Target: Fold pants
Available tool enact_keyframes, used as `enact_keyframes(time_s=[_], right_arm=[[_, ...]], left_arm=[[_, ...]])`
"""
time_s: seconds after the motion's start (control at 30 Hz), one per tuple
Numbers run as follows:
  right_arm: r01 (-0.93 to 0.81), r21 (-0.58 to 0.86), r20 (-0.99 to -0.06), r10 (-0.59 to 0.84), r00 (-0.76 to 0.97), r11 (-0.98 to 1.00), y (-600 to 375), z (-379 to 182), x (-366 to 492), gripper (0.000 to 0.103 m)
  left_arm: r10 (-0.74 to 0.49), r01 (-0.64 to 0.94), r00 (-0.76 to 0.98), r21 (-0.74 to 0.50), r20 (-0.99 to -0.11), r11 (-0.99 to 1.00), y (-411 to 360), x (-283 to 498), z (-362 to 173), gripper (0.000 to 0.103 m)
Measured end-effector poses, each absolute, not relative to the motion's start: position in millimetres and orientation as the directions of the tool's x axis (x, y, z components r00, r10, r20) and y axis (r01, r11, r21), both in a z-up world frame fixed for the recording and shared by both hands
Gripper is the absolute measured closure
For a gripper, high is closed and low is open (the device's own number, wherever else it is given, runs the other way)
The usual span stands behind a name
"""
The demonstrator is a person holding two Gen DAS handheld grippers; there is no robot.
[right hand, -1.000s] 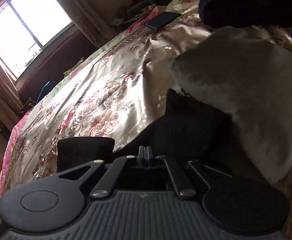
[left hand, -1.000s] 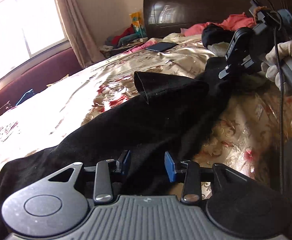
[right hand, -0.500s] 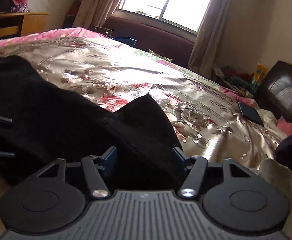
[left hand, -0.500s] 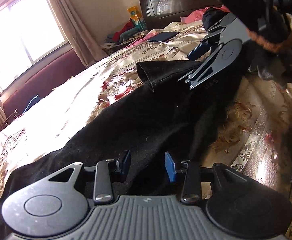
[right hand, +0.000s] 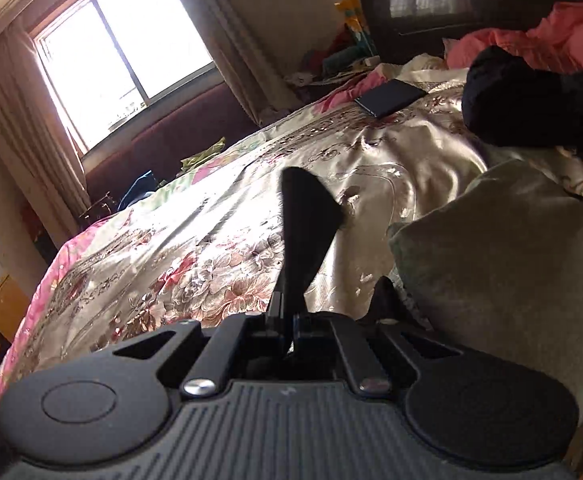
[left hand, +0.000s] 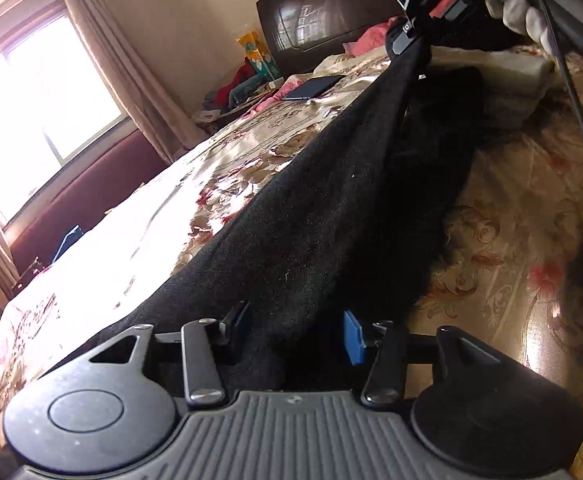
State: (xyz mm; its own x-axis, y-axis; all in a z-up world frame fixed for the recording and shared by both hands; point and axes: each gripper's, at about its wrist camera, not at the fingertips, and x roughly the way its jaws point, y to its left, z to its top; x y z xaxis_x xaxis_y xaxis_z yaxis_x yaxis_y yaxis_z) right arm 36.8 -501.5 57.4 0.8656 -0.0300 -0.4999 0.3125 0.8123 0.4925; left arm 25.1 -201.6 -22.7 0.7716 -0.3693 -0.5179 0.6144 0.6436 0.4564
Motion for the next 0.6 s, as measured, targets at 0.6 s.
enact_keyframes(time_s=[0.6], right_arm=[[0.244,0.455,-0.461,-0.007,0.887,0.856,-498,48,17,0.1]], left_arm=[[-0.338,0.607,0.789,0.565,-0.513,0.559,-212,22,-16,0.08]])
